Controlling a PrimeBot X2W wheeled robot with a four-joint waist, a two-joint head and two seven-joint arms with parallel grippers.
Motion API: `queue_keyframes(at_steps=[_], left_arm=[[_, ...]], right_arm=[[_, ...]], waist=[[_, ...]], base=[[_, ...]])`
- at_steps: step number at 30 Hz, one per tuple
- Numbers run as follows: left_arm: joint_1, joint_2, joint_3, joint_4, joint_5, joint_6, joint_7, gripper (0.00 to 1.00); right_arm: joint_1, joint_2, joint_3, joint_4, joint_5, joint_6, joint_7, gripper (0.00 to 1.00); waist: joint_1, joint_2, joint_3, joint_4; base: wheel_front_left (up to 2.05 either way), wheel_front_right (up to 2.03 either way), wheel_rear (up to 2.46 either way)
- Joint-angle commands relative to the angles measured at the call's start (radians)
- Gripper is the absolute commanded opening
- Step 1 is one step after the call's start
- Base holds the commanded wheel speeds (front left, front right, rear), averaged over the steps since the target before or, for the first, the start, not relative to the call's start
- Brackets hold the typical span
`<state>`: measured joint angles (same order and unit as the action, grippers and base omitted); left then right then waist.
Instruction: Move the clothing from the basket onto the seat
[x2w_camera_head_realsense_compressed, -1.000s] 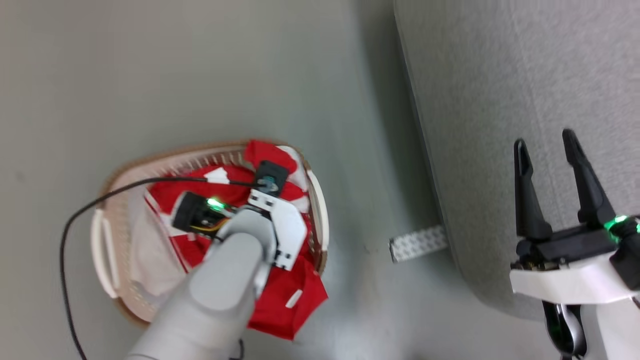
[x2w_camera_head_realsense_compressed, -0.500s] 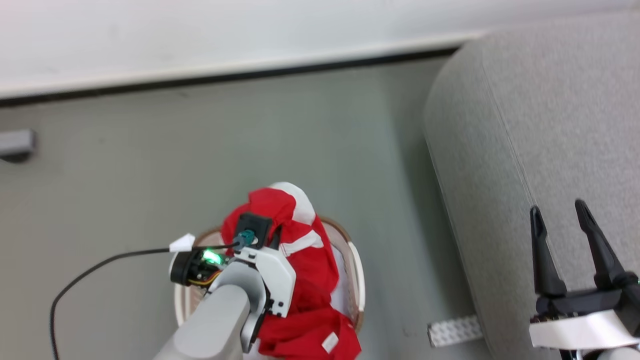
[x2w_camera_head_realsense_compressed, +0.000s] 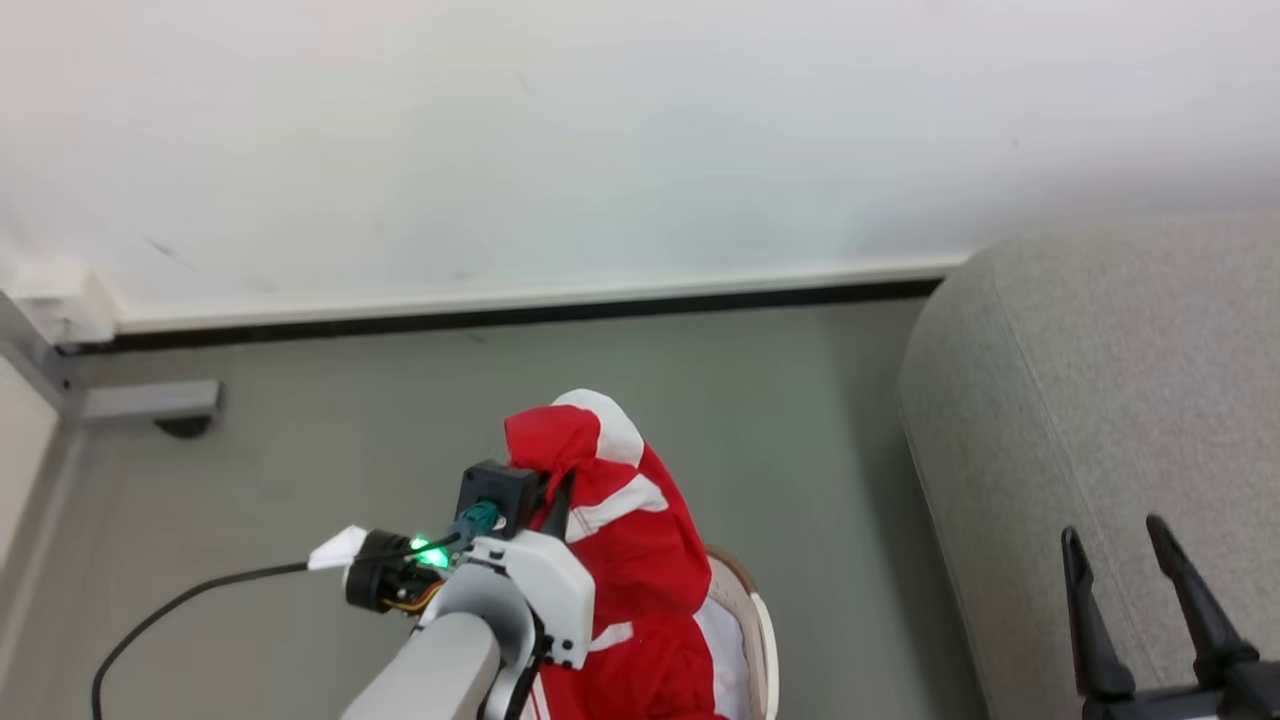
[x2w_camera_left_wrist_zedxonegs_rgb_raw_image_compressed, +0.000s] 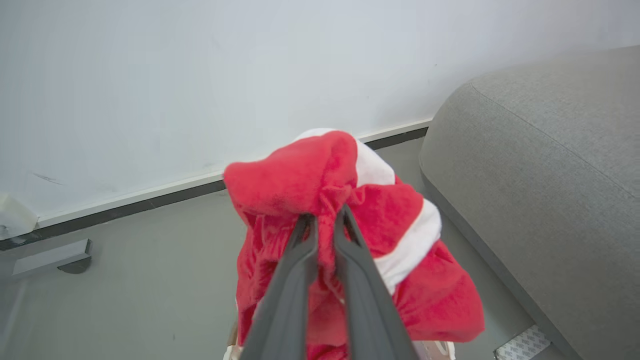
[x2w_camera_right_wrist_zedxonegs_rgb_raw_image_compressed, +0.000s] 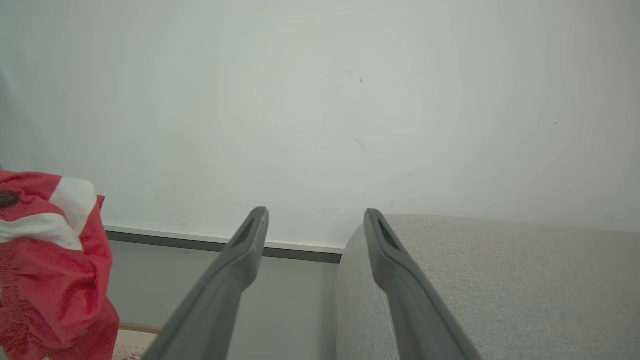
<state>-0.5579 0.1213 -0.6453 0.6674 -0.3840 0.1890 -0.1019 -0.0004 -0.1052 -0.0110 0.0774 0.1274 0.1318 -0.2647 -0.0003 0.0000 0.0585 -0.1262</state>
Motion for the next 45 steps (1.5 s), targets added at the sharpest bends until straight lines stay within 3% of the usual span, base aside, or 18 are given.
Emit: queue_keyframes(at_steps=[1, 12, 22, 32, 38, 45], left_arm=[[0.022, 0.015, 0.006, -0.017, -0.008, 0.006, 0.002, 0.0], [0.089, 0.092, 0.031, -0.243, -0.023, 0.058, 0.049, 0.0], [0.061, 0.118, 0.012, -0.421, 0.007, 0.087, 0.11, 0.0], [0.032, 0.093, -0.031, -0.482, 0.027, 0.083, 0.137, 0.0], [0.019, 0.067, -0.056, -0.479, 0.028, 0.076, 0.138, 0.0], [-0.004, 0.023, -0.092, -0.468, 0.027, 0.059, 0.135, 0.0]], right_arm=[[0.021, -0.007, -0.004, 0.005, -0.002, -0.002, 0.0, 1.0], [0.052, -0.018, 0.032, -0.009, -0.017, -0.002, 0.0, 1.0], [-0.074, -0.081, 0.259, -0.02, -0.008, -0.002, 0.0, 1.0], [-0.352, -0.141, 0.615, 0.157, 0.039, -0.002, 0.001, 1.0], [-0.5, -0.134, 0.736, 0.314, 0.057, -0.002, 0.001, 1.0], [-0.623, -0.072, 0.84, 0.523, 0.111, -0.002, 0.001, 1.0]], waist=[[0.0003, 0.0, -0.037, 0.016], [0.0003, 0.0, -0.08, 0.027], [0.0003, 0.0, -0.081, 0.046], [0.0003, 0.0, -0.084, 0.059], [0.0003, 0.0, -0.082, 0.076], [0.0003, 0.0, -0.074, 0.102]], base=[[0.0, 0.0, 0.0], [0.0, 0.0, 0.0], [0.0, 0.0, 0.0], [0.0, 0.0, 0.0], [0.0, 0.0, 0.0], [0.0, 0.0, 0.0]])
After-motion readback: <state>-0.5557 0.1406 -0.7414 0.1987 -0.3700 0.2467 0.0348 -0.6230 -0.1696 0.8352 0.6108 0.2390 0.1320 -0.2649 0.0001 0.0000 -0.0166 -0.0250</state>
